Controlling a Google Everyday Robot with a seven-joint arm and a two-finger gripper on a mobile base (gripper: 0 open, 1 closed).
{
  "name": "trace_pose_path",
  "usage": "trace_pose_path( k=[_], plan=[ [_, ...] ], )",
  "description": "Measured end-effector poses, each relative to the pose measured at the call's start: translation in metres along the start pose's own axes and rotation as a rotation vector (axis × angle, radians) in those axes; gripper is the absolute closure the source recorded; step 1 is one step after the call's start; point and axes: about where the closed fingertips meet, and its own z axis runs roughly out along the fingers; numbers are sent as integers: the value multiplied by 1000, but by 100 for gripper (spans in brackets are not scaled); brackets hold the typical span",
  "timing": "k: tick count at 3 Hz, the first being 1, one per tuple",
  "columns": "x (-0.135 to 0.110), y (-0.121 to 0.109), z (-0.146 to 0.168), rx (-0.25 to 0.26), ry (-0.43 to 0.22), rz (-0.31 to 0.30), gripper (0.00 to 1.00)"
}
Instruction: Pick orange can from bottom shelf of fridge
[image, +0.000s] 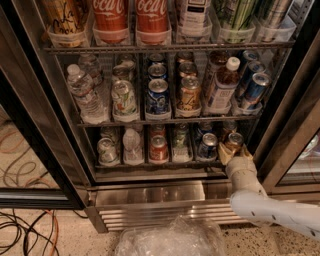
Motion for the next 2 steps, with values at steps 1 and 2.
trace_pose_path(
  k=[1,2],
  plan=[
    [1,0,11,-3,6,-1,33],
    [3,3,19,-9,13,0,28]
  ],
)
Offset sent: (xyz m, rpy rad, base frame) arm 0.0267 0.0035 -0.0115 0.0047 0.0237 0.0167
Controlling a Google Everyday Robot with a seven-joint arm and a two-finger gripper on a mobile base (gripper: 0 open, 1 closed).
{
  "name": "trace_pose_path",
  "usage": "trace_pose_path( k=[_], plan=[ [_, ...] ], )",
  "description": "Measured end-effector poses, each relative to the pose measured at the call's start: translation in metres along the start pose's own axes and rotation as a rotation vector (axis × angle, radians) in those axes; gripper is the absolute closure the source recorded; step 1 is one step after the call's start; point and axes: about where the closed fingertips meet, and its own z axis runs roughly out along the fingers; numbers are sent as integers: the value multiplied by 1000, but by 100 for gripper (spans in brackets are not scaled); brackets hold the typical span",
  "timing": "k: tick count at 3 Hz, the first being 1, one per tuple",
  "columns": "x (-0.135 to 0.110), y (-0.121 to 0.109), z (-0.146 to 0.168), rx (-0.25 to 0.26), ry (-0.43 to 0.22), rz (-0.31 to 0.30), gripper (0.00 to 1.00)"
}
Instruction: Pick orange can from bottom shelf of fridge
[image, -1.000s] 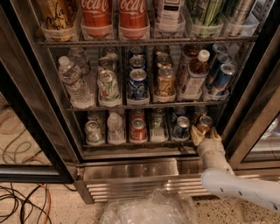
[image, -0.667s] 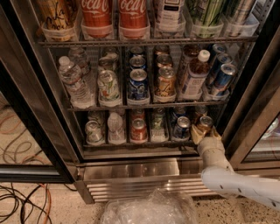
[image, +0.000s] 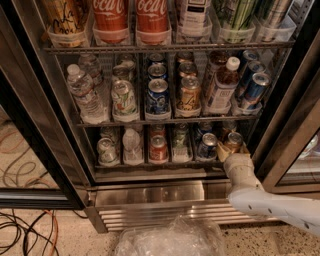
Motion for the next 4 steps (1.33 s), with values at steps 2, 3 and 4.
trace_pose_path(
  k=[2,3,4],
  plan=[
    [0,0,0,0,0,0,70],
    [-3,0,0,1,-6,0,93],
    [-9,0,-1,1,-16,1,100]
  ],
)
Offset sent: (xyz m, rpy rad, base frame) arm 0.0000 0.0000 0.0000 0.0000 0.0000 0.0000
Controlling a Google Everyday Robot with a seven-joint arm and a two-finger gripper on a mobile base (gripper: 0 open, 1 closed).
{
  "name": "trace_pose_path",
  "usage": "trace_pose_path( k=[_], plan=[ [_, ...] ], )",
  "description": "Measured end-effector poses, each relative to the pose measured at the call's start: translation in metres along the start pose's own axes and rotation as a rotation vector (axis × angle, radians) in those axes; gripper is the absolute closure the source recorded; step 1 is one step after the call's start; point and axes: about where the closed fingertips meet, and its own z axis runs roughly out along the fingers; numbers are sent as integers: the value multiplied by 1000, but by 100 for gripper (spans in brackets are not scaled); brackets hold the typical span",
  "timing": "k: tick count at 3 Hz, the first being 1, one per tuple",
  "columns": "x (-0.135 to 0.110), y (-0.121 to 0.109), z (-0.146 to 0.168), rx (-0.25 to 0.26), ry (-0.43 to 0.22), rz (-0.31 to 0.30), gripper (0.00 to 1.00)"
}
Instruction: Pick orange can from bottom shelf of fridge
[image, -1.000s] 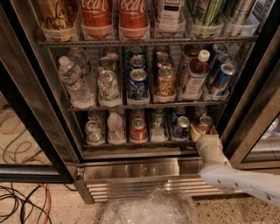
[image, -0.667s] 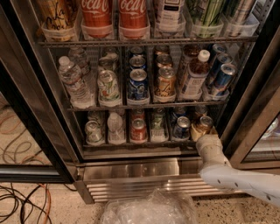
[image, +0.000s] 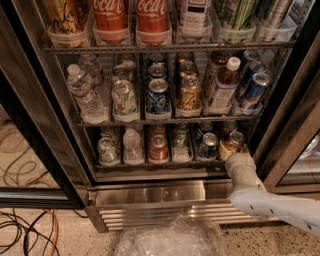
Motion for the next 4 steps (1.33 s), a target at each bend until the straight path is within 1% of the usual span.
trace_pose_path(
  k=[2,4],
  plan=[
    [-14,4,-7,-22,-16,-8,100],
    [-22,9,-13,-51,-25,-19,100]
  ],
)
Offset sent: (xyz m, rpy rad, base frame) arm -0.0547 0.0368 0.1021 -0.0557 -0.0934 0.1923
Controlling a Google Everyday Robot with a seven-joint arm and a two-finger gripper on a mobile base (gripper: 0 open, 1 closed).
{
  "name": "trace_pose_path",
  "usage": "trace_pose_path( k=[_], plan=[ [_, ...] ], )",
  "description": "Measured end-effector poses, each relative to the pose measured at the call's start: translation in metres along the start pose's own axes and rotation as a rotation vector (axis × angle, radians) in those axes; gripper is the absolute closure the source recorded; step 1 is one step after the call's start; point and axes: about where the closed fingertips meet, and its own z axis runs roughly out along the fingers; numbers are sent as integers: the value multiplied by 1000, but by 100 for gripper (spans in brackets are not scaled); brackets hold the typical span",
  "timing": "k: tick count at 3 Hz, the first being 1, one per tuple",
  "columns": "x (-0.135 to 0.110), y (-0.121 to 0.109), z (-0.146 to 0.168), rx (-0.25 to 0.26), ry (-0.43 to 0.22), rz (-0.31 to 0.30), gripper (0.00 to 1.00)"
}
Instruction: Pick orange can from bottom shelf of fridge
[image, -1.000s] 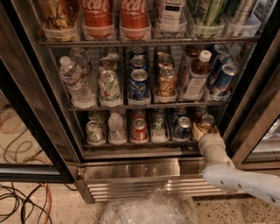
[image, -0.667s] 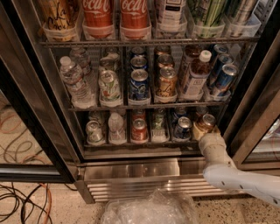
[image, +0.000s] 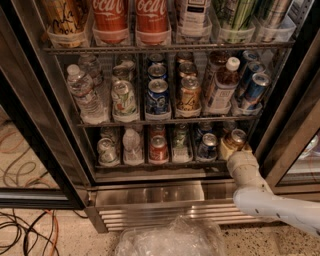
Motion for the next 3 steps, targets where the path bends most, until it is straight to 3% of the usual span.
trace_pose_path(
  k=[2,3],
  plan=[
    [-21,23,-19,-127,-30,-51,100],
    [-21,23,-19,-127,-30,-52,100]
  ],
)
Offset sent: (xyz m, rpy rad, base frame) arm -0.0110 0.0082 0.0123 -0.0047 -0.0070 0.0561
